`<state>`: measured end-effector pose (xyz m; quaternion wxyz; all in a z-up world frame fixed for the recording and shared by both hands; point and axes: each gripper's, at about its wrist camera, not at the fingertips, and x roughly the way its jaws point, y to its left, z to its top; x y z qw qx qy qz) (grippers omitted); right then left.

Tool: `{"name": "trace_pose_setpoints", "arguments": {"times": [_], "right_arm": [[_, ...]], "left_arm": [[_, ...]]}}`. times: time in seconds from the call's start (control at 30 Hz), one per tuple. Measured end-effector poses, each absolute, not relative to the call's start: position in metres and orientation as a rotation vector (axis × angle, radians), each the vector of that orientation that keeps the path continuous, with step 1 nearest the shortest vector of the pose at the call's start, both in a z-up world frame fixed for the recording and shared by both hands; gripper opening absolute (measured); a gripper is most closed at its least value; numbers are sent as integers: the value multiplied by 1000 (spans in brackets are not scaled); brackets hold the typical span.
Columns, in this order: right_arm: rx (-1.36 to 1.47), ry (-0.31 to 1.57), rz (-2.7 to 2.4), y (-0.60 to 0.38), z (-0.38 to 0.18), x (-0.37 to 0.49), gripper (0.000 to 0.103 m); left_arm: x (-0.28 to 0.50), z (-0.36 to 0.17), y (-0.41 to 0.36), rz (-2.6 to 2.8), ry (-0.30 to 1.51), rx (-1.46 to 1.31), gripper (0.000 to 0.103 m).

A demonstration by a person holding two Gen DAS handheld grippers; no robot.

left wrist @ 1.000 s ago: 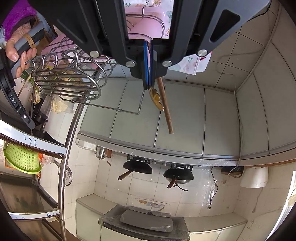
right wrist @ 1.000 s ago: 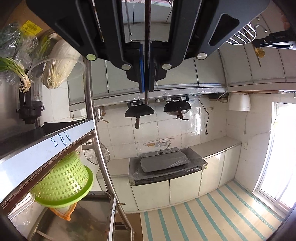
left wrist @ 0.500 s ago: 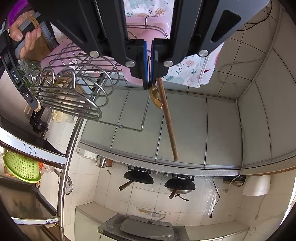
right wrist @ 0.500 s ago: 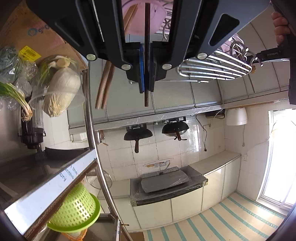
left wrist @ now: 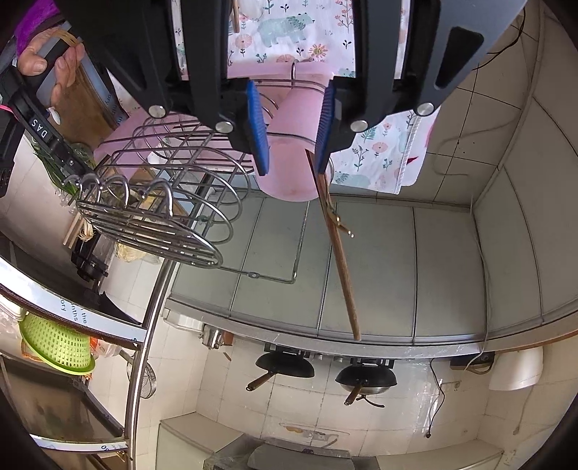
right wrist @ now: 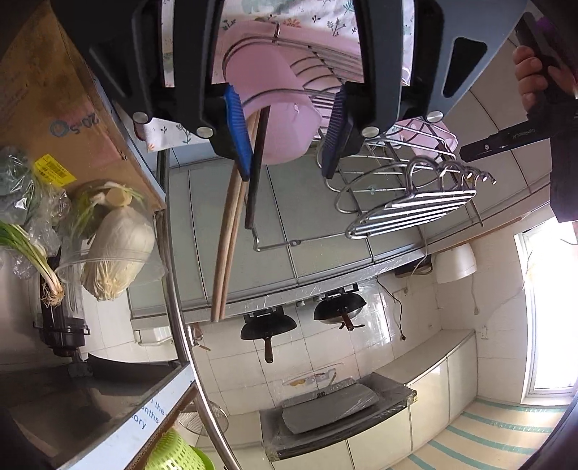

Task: Organize utensils
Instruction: 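Move both open tools back down to the cloth, then grasp the clear plastic spoon with the left tool while the right tool grasps the clear plastic fork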

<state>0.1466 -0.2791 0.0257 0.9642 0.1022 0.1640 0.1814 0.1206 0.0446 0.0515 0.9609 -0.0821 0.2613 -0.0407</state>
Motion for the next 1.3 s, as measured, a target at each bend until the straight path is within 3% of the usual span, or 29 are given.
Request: {"name": "trace_pose_setpoints", "arguments": {"times": [0.77, 1.3], "right_arm": [[222, 540, 374, -293, -7, 83, 41], [365, 989, 556, -233, -88, 83, 41]], "left_arm": [[65, 10, 47, -134, 695, -200, 25], [35, -57, 16, -253, 949, -203, 25]]}}
